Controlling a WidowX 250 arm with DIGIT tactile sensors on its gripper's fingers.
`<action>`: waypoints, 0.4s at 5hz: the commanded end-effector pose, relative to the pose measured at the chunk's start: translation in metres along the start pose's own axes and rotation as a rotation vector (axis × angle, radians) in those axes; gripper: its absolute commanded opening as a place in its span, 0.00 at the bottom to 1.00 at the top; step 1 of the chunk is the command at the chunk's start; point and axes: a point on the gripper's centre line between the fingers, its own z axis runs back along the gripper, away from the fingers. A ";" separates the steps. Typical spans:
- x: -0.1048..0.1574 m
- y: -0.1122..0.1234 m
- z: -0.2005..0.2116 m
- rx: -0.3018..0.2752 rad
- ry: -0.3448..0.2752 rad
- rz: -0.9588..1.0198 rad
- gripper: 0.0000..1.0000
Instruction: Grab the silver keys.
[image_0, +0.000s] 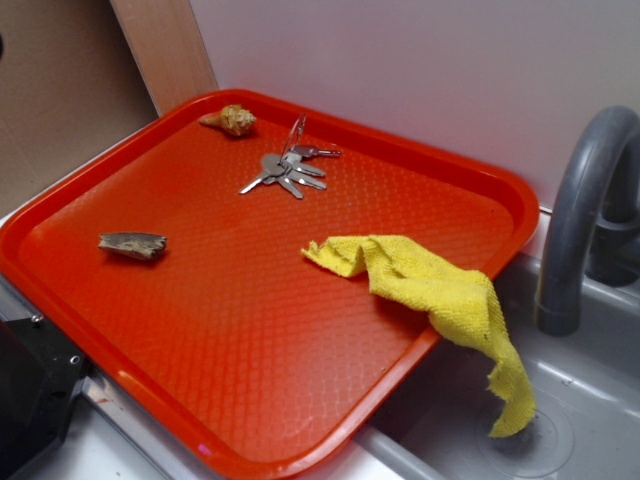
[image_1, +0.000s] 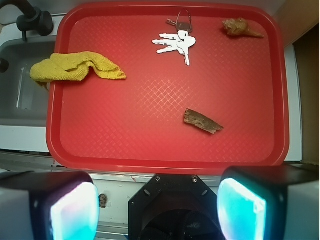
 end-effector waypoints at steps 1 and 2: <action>0.000 0.000 0.000 0.000 0.000 0.000 1.00; 0.045 0.029 -0.054 0.206 -0.116 0.233 1.00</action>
